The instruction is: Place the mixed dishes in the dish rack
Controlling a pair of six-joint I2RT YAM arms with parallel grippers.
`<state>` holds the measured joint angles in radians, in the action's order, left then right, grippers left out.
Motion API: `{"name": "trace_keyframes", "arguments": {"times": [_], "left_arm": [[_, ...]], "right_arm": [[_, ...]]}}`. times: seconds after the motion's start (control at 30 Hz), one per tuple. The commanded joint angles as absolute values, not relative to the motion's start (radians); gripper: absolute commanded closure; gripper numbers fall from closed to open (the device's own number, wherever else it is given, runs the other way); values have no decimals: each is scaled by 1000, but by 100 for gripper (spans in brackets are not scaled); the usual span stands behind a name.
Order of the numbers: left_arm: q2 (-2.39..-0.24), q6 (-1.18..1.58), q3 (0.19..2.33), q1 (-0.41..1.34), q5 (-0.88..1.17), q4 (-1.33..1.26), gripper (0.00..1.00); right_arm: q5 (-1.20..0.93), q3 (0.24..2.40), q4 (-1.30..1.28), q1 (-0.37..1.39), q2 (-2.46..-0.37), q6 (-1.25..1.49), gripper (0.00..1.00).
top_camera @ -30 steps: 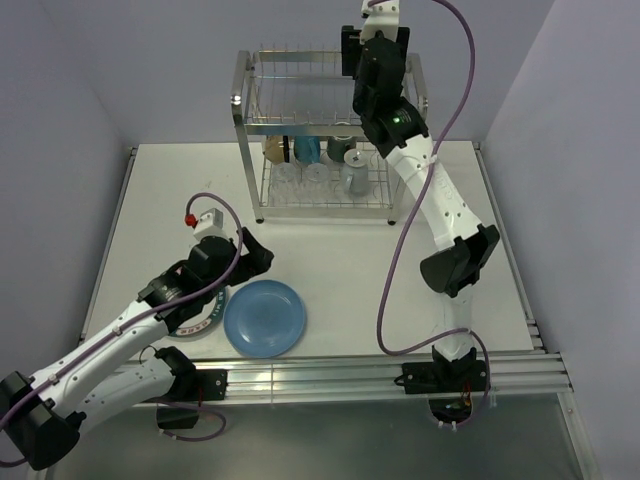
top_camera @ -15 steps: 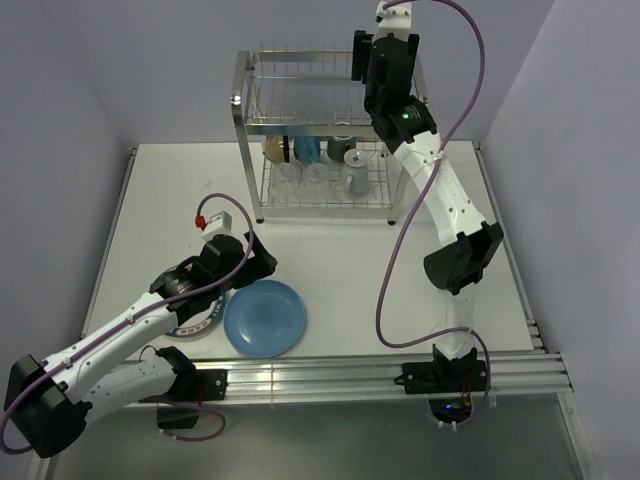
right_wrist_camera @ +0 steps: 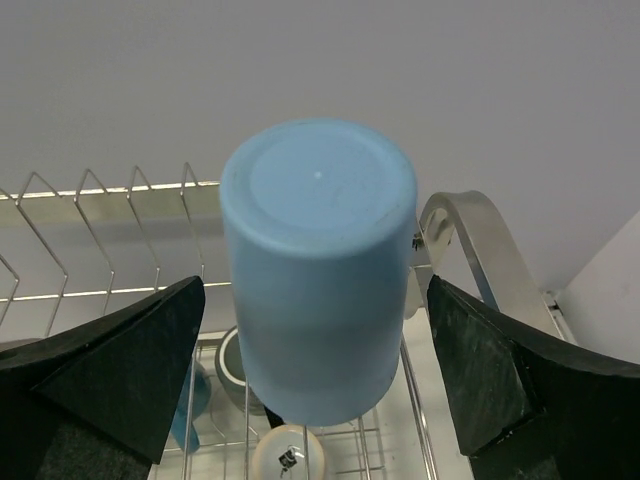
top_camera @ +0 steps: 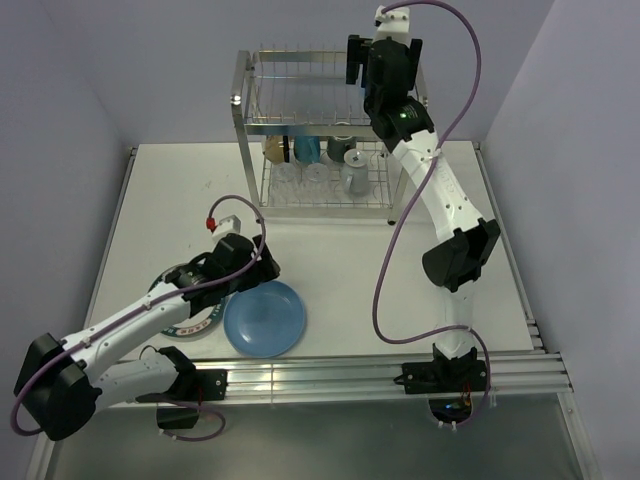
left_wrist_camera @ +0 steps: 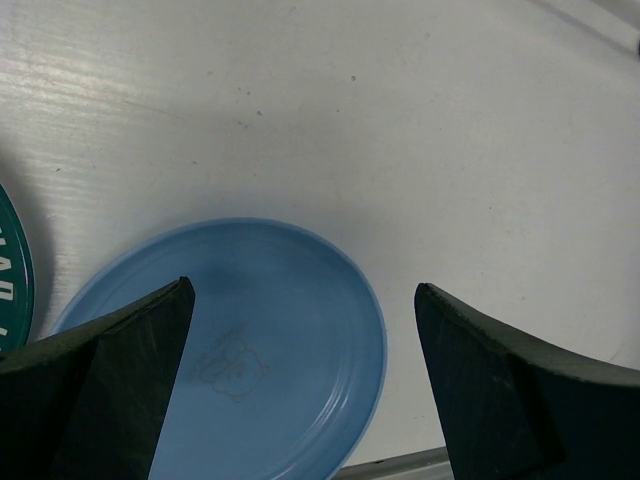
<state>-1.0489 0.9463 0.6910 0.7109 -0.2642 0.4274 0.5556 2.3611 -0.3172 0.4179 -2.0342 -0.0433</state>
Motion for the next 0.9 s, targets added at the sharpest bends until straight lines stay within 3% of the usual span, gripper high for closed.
{"name": "trace_keyframes", "arguments": {"times": [0.0, 0.17, 0.33, 0.53, 0.73, 0.87], "left_arm": [[-1097, 925, 738, 712, -285, 420, 1], [-1170, 896, 773, 710, -308, 423, 1], [-1242, 804, 837, 693, -325, 457, 1], [-1270, 697, 856, 612, -282, 447, 1], [-1206, 546, 778, 482, -92, 338, 4], [-1235, 520, 765, 424, -49, 324, 5]], "right_arm": [[555, 2344, -278, 414, -1996, -57, 0], [534, 2368, -291, 417, -1968, -54, 0], [543, 2228, -253, 462, -1801, -29, 0], [580, 1805, -170, 642, -1424, -3, 0], [515, 1218, -146, 799, -964, 254, 0], [454, 1089, -241, 864, -758, 360, 0]]}}
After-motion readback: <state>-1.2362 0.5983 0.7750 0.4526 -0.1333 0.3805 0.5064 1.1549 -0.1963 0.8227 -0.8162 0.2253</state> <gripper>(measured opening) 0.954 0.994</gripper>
